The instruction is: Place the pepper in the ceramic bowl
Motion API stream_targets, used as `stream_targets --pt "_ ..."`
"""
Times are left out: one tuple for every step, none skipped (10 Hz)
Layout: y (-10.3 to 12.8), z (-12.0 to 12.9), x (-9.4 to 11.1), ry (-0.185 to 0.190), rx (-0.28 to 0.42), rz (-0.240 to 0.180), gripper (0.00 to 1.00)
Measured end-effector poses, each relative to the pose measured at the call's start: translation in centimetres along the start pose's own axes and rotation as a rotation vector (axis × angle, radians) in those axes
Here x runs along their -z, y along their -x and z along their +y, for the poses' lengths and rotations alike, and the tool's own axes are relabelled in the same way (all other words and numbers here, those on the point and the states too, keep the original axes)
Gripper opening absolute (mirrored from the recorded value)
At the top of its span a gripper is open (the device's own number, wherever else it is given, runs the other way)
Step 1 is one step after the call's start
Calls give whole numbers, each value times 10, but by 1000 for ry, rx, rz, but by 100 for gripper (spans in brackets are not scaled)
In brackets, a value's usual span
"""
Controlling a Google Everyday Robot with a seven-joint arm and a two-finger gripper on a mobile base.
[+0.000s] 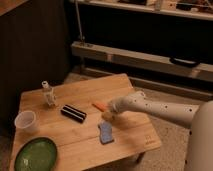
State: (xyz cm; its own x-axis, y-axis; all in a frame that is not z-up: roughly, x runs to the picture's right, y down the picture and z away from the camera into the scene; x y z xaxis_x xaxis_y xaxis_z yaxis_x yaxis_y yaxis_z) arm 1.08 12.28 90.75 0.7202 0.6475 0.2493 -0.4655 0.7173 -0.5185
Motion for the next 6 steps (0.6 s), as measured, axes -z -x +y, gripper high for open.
stream_targets --pt "-1 0 -1 4 -3 3 30" --pt "-2 0 -1 9 -7 12 26" --pt "-2 0 -1 11 -5 17 26" --pt "-1 1 -1 13 -1 24 26" --pt "2 2 1 8 5 25 26" --pt "10 2 7 0 14 18 26"
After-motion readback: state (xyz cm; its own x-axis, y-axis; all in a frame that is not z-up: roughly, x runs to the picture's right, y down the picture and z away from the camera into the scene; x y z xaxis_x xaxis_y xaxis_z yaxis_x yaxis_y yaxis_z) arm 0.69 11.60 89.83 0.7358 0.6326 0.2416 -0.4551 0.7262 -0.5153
